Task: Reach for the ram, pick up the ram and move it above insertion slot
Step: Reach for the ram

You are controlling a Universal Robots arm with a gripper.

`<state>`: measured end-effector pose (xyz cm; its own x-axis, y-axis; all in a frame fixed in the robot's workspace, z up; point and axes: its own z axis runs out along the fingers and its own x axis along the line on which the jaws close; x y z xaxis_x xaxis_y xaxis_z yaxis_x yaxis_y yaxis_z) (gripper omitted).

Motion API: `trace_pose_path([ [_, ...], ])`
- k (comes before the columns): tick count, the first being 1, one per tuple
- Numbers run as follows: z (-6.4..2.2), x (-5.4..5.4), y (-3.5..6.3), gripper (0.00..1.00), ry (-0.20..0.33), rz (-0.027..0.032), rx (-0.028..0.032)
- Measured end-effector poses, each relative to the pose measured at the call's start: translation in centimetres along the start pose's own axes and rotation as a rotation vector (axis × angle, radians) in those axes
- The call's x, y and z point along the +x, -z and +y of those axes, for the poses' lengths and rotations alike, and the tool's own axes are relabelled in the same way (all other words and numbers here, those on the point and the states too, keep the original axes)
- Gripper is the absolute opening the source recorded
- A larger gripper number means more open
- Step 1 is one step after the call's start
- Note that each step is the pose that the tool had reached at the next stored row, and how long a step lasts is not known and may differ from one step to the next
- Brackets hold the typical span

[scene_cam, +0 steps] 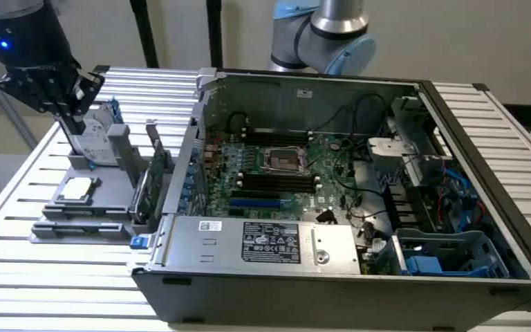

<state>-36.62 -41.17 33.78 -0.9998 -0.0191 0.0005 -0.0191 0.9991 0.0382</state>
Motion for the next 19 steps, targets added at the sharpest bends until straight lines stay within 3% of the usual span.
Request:
trace_pose_path([
  [14, -0.08, 0.0, 0.01, 0.11, 0.000, 0.0001, 0.0000],
  [19, -1.76, 0.0, -0.03, 0.11, 0.000, 0.0022, 0.0021],
])
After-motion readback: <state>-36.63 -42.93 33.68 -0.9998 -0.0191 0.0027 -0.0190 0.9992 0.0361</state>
